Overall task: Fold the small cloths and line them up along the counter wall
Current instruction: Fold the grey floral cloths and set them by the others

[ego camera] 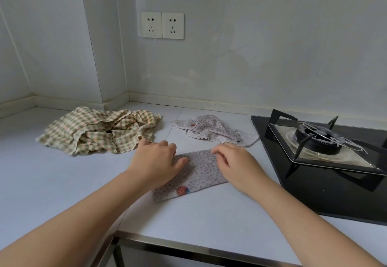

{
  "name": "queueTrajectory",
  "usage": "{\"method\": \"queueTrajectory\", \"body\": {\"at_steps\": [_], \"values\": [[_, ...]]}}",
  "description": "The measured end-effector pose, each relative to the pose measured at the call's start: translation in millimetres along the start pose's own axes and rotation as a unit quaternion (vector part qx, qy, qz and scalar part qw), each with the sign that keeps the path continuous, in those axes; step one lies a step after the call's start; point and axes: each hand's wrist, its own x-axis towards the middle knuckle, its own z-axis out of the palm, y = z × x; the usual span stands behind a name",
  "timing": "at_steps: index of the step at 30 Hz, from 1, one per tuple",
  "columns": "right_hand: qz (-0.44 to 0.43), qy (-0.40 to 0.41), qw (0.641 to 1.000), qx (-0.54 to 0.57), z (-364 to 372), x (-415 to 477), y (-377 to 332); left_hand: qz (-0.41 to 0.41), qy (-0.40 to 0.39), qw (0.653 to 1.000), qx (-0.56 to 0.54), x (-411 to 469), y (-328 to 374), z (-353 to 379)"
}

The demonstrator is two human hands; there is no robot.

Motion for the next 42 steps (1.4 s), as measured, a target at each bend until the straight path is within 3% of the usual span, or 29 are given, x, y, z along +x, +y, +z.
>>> {"method": "queueTrajectory", "body": {"at_steps": [4, 7, 11, 16, 18, 22, 24, 26, 29, 31, 34, 35, 36, 39, 40, 42], "values": [[-0.015, -0.021, 1.000, -0.003, 6.9, 2.7, 0.7, 0.056, -0.039, 0.993, -0.091, 0.9, -13.1, 4.2], [-0.028, -0.045, 0.998, 0.018, 0.8, 0.8, 5.2, 0.016, -0.088, 0.979, -0.183, 2.8, -11.5, 4.6], [-0.101, -0.167, 0.980, 0.041, -4.3, -9.0, -8.4, -0.007, -0.094, 0.969, -0.226, 4.1, -7.8, 4.5], [-0.116, -0.147, 0.982, 0.029, -3.5, -10.7, -13.2, -0.074, -0.113, 0.936, -0.325, 8.8, -10.0, -8.4], [-0.115, -0.130, 0.984, 0.024, -3.2, -10.6, -14.1, -0.124, -0.180, 0.895, -0.388, 10.0, -12.8, -10.9], [-0.124, -0.076, 0.989, 0.014, 1.5, -8.7, -16.3, -0.240, -0.269, 0.706, -0.609, 7.8, -12.8, -17.0], [-0.145, -0.014, 0.989, -0.001, 6.0, -8.4, -18.2, -0.264, -0.284, 0.646, -0.657, 6.9, -10.5, -21.2], [-0.165, 0.047, 0.985, -0.004, 10.8, -9.4, -20.7, -0.266, -0.299, 0.623, -0.672, 6.1, -8.3, -24.2], [-0.154, 0.023, 0.987, 0.029, 13.2, -11.4, -25.5, -0.272, -0.305, 0.635, -0.656, 6.9, -14.2, -25.5], [-0.133, -0.027, 0.990, 0.037, 10.3, -12.6, -24.7, -0.289, -0.260, 0.617, -0.684, 9.4, -24.4, -23.9], [-0.122, -0.034, 0.991, 0.031, 5.4, -13.3, -25.6, -0.303, -0.140, 0.577, -0.746, 12.6, -40.0, -17.7], [-0.117, -0.031, 0.992, 0.038, 4.8, -13.7, -26.7, -0.290, -0.098, 0.588, -0.748, 13.3, -43.3, -13.9], [-0.109, -0.027, 0.992, 0.051, 5.1, -13.8, -26.8, -0.264, -0.054, 0.633, -0.726, 12.4, -45.4, -8.5], [-0.058, -0.021, 0.987, 0.149, 10.4, -9.8, -17.1, -0.112, 0.083, 0.877, -0.461, 8.5, -52.3, 9.8], [-0.048, -0.018, 0.983, 0.178, 11.7, -8.4, -12.8, -0.049, 0.096, 0.920, -0.376, 7.3, -52.8, 14.0], [-0.040, -0.013, 0.977, 0.211, 12.5, -6.8, -8.9, 0.047, 0.069, 0.954, -0.287, 4.3, -51.4, 21.7]]}}
